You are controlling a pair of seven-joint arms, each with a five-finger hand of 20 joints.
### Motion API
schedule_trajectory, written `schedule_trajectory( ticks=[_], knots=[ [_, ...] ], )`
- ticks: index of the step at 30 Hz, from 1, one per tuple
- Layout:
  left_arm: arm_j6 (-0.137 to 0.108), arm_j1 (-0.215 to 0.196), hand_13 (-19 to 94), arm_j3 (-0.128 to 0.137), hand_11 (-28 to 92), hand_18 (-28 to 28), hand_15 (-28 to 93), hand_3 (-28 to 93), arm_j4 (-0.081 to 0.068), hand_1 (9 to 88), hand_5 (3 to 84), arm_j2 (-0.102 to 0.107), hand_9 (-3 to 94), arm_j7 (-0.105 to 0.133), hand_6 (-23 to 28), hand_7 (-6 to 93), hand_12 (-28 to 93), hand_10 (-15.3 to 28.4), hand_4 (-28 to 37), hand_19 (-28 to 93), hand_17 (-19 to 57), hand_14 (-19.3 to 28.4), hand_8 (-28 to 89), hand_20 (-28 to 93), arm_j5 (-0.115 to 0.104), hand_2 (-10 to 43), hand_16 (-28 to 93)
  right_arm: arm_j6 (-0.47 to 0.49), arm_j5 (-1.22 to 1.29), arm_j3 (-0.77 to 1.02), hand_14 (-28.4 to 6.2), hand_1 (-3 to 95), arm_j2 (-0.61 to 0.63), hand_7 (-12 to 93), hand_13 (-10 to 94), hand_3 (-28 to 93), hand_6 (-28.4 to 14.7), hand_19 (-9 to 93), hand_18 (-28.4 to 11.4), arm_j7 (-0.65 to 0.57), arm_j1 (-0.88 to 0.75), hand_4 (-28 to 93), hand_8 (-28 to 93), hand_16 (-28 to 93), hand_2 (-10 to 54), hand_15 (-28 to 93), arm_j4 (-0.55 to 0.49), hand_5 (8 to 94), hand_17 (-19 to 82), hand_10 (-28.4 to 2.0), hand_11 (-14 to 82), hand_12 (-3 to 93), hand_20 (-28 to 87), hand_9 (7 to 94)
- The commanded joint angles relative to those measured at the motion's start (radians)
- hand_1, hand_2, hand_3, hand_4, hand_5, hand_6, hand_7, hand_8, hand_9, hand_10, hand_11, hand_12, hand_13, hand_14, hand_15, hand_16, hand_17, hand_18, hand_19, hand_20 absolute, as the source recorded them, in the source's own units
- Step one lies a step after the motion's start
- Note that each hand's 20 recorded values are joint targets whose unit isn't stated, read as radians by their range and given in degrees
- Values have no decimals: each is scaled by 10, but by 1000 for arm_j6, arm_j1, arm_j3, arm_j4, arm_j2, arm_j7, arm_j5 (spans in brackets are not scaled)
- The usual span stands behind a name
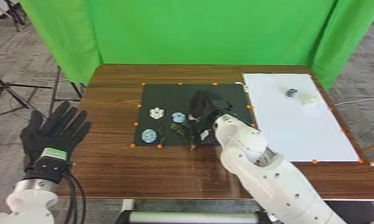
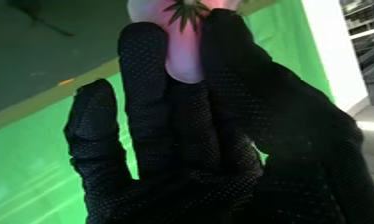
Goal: Arrange flowers
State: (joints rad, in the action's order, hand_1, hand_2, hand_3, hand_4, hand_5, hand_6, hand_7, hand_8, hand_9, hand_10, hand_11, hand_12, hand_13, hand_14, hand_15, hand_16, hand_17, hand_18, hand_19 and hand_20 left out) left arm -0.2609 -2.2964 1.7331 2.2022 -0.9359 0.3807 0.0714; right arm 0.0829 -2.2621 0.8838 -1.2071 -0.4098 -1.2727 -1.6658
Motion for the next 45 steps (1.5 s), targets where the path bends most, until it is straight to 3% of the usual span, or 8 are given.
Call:
schedule_trajectory(
  ticks=[1, 12, 17, 23, 25, 28, 38, 45],
  knots=[
    [7, -13, 236, 7, 217, 118, 361, 718, -2, 268, 351, 6, 323, 10, 65, 200, 115, 143, -283, 297, -39, 145, -104, 82, -14, 104, -86, 53, 15, 17, -68, 553, -3, 275, 599, 736, -6, 808, -213, -17, -15, -283, -48, 404, -94, 467, -42, 638, 302, -103, 118, 262, 421, 738],
    [10, -7, 235, -6, 214, 119, 354, 715, -4, 244, 349, 13, 323, 36, 64, 200, 116, 142, -283, 294, -39, 145, -105, 81, -32, 104, -81, 86, 24, 36, -88, 504, -6, 211, 577, 774, -21, 806, -220, -30, -19, -283, -146, 364, -95, 501, -65, 552, 289, -129, 193, 174, 410, 666],
    [1, -9, 235, -2, 213, 119, 352, 721, -2, 243, 349, 7, 322, 25, 64, 200, 118, 142, -283, 293, -39, 145, -104, 82, -22, 100, -79, 83, 18, 33, -100, 486, -7, 209, 574, 770, -23, 804, -221, -45, -19, -283, -143, 328, -95, 520, -63, 542, 287, -130, 191, 165, 409, 653],
    [3, -7, 235, -1, 213, 119, 352, 721, -2, 258, 363, 4, 324, 17, 68, 200, 118, 142, -283, 291, -39, 145, -104, 82, -16, 92, -78, 60, 12, 27, -92, 530, -6, 236, 574, 719, -12, 803, -219, -53, -20, -283, -150, 382, -95, 570, -58, 578, 292, -113, 228, 287, 408, 694],
    [5, -9, 235, -1, 215, 119, 351, 721, -2, 260, 365, 5, 324, 18, 68, 200, 119, 143, -283, 291, -39, 145, -104, 83, -16, 91, -78, 86, 14, 38, -93, 528, -6, 235, 570, 722, -13, 802, -218, -40, -23, -283, -151, 379, -95, 570, -64, 579, 292, -122, 243, 253, 405, 676],
    [3, -9, 235, 0, 214, 119, 351, 720, -2, 263, 366, 5, 324, 19, 69, 200, 119, 142, -283, 291, -39, 145, -103, 83, -16, 90, -78, 95, 22, 42, -111, 480, -3, 217, 555, 760, -22, 792, -219, -33, -25, -283, -146, 283, -95, 562, -67, 550, 285, -136, 200, 179, 396, 619],
    [3, -12, 236, -1, 216, 119, 352, 720, -1, 267, 369, 0, 325, 17, 69, 200, 118, 142, -283, 291, -39, 144, -104, 84, -15, 88, -78, 87, 36, 77, -121, 398, 13, 201, 549, 745, -33, 784, -222, -26, -39, -283, -141, 220, -95, 516, -97, 531, 283, -147, 162, 160, 388, 586],
    [7, -3, 236, -5, 216, 119, 353, 718, -3, 267, 370, 5, 326, 15, 69, 199, 117, 142, -283, 291, -39, 145, -103, 84, -6, 90, -78, 42, 64, 225, -137, 333, 153, 178, 539, 755, -40, 784, -231, -83, -82, -283, -130, 222, -95, 537, -167, 518, 278, -157, 147, 155, 388, 563]
  ],
)
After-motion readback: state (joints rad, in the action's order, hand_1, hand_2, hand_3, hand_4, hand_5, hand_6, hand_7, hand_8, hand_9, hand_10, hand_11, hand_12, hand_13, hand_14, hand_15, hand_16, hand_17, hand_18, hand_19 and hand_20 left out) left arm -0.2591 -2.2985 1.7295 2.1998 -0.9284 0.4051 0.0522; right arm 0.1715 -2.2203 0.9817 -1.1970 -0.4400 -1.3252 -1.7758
